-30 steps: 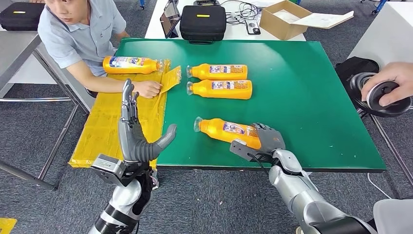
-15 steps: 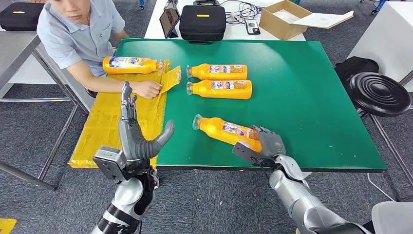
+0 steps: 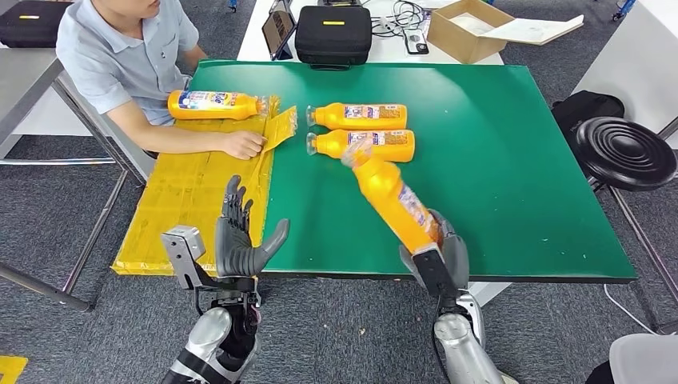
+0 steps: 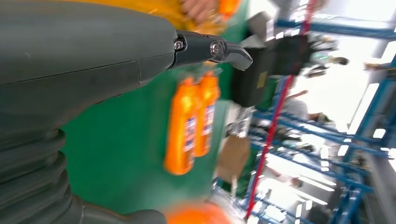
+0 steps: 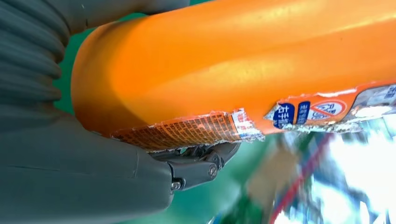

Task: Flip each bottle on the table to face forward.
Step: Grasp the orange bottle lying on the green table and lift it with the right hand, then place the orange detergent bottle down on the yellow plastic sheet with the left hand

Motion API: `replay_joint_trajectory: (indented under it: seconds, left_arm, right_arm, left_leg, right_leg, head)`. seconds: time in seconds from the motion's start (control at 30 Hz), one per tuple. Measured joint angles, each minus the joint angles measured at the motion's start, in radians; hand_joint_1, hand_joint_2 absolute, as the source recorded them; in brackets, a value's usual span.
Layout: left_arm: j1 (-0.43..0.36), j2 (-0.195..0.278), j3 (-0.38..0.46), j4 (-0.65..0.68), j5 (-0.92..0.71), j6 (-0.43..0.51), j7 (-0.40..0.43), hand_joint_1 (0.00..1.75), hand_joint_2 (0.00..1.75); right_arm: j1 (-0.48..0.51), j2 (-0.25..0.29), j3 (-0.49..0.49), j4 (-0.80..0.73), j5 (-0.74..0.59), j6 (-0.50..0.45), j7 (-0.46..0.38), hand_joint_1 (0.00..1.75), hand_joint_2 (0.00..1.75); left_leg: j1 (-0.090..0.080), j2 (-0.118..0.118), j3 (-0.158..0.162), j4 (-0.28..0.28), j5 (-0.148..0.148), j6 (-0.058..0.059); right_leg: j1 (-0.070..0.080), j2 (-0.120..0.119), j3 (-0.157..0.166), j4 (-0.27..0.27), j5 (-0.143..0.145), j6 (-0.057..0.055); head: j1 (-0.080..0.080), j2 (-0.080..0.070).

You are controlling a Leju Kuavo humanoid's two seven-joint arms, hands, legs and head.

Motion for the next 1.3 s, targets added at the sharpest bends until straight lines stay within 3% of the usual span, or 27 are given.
replay_joint_trajectory:
  seconds: [0.13, 0.33, 0.5, 0.73, 1.03, 1.3]
  left_arm:
    - [0.000, 0.005, -0.004, 0.036, 0.039, -0.042, 0.034, 0.00, 1.75]
    - [-0.006, 0.017, -0.038, 0.091, 0.056, -0.136, 0.059, 0.00, 1.75]
    - [-0.025, 0.024, -0.071, 0.124, 0.087, -0.245, 0.078, 0.00, 1.75]
    - [-0.038, 0.031, -0.094, 0.135, 0.099, -0.312, 0.081, 0.00, 1.75]
    - [-0.042, 0.026, -0.102, 0.123, 0.155, -0.360, 0.080, 0.00, 1.75]
    - [-0.034, 0.021, -0.101, 0.104, 0.184, -0.391, 0.070, 0.00, 1.75]
  right_arm:
    - [0.037, 0.022, 0.006, -0.164, -0.032, -0.043, 0.009, 1.75, 1.75]
    - [0.048, 0.030, 0.091, -0.234, 0.002, -0.037, -0.016, 1.75, 1.75]
    - [0.043, 0.026, 0.202, -0.233, 0.064, 0.015, -0.019, 1.75, 1.75]
    - [0.031, 0.020, 0.315, -0.219, 0.103, 0.035, -0.020, 1.75, 1.75]
    - [-0.004, 0.018, 0.436, -0.142, 0.119, 0.031, -0.018, 1.75, 1.75]
    - [-0.020, 0.020, 0.481, -0.092, 0.098, 0.032, -0.018, 1.75, 1.75]
  left_leg:
    - [0.000, 0.000, 0.000, 0.000, 0.000, 0.000]
    - [0.000, 0.000, 0.000, 0.000, 0.000, 0.000]
    - [0.000, 0.000, 0.000, 0.000, 0.000, 0.000]
    - [0.000, 0.000, -0.001, 0.000, 0.000, 0.000]
    - [0.000, 0.000, 0.000, 0.000, 0.000, 0.000]
    - [0.000, 0.000, -0.001, 0.000, 0.000, 0.000]
  right_leg:
    - [0.000, 0.000, 0.000, 0.000, 0.000, 0.000]
    - [0.000, 0.000, -0.001, 0.000, 0.000, 0.000]
    - [0.000, 0.000, -0.001, 0.000, 0.000, 0.000]
    - [0.000, 0.000, -0.001, 0.000, 0.000, 0.000]
    - [0.000, 0.000, -0.001, 0.000, 0.000, 0.000]
    - [0.000, 0.000, -0.001, 0.000, 0.000, 0.000]
  head:
    - [0.000, 0.000]
    - [0.000, 0.000]
    - [0.000, 0.000]
    - [0.000, 0.000]
    - [0.000, 0.000]
    - [0.000, 0.000]
